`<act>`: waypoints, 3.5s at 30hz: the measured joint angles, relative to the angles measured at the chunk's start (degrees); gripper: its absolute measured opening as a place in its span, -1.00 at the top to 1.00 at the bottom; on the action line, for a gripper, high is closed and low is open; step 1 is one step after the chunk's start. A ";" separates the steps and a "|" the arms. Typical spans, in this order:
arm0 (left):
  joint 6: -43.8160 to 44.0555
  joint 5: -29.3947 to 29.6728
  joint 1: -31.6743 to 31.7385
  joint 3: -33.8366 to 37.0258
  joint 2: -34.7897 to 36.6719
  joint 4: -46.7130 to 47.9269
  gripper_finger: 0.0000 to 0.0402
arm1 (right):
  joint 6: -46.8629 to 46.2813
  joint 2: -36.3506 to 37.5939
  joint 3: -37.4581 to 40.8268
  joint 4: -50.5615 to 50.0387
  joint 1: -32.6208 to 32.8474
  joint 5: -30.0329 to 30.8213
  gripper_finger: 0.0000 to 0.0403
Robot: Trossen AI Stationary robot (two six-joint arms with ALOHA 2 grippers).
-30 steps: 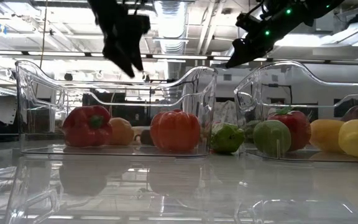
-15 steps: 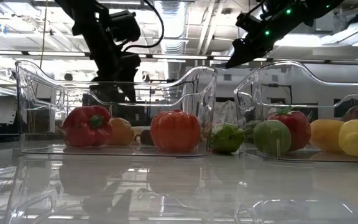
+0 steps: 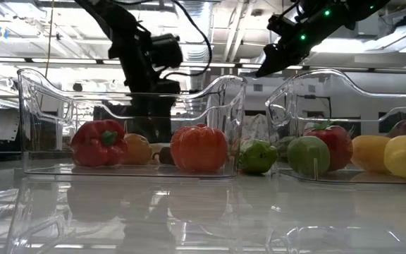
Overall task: Sort produce into baskets
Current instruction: Put the garlic into the left transparent bin, then put the orange tomato into the left transparent bin
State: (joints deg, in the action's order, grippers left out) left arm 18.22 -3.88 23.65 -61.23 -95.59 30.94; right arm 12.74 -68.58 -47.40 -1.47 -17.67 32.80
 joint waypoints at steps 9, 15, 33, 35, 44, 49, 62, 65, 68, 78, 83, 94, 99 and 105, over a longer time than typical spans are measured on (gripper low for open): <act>-2.58 5.25 0.12 -0.78 -1.23 2.47 -0.45 | 0.84 0.00 0.00 -1.13 0.01 0.00 -0.55; -2.99 4.78 0.12 2.34 -1.23 -2.80 -0.45 | 0.84 0.00 0.00 -1.09 0.02 0.00 -0.55; -6.06 5.23 -0.94 2.53 -4.79 -2.53 -0.45 | 0.80 0.00 0.00 -0.97 0.04 -0.02 -0.55; -6.62 5.68 -1.23 2.53 -4.79 -2.31 -0.45 | 0.71 0.00 0.00 -0.67 0.04 -0.02 -0.55; -7.54 6.09 -1.38 2.53 -4.79 -2.63 -0.35 | 0.36 0.00 0.00 -1.51 0.28 -0.20 -0.55; -7.83 5.83 -1.41 2.53 -4.79 -2.49 -0.09 | 0.32 0.00 0.00 -1.51 0.45 -0.56 -0.55; -11.54 4.06 -1.38 -4.74 -4.20 8.56 0.25 | 0.23 0.00 0.00 -1.53 0.44 -0.63 -0.55; -12.98 4.25 -1.81 -11.08 -3.01 14.91 0.24 | 0.24 0.00 0.00 -1.51 0.44 -0.63 -0.55; -13.39 4.08 -3.09 -16.61 -1.19 18.25 0.23 | 0.25 0.00 0.00 -1.51 0.44 -0.63 -0.55; -13.10 -6.55 -16.96 -20.09 2.81 20.15 0.23 | 0.27 0.00 0.00 -1.55 0.42 -0.63 -0.55; -12.72 5.86 -26.62 -19.01 1.25 21.17 0.09 | 0.07 0.00 0.00 -1.53 0.42 -0.65 -0.55; -5.64 13.54 -28.83 -19.09 0.87 22.36 -0.53 | -1.33 0.00 0.00 -1.49 0.39 -1.30 -0.55; -8.76 15.39 -23.78 -19.11 -0.06 22.10 -0.51 | -1.32 0.00 0.00 -1.49 0.39 -1.46 -0.55; -16.34 9.26 -14.79 -15.36 -0.96 15.52 -0.41 | -1.28 0.00 0.00 -1.50 0.39 -1.50 -0.55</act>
State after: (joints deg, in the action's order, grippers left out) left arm 1.88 5.38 8.86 -76.59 -96.54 46.46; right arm 11.46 -68.58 -47.40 -2.98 -17.28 31.29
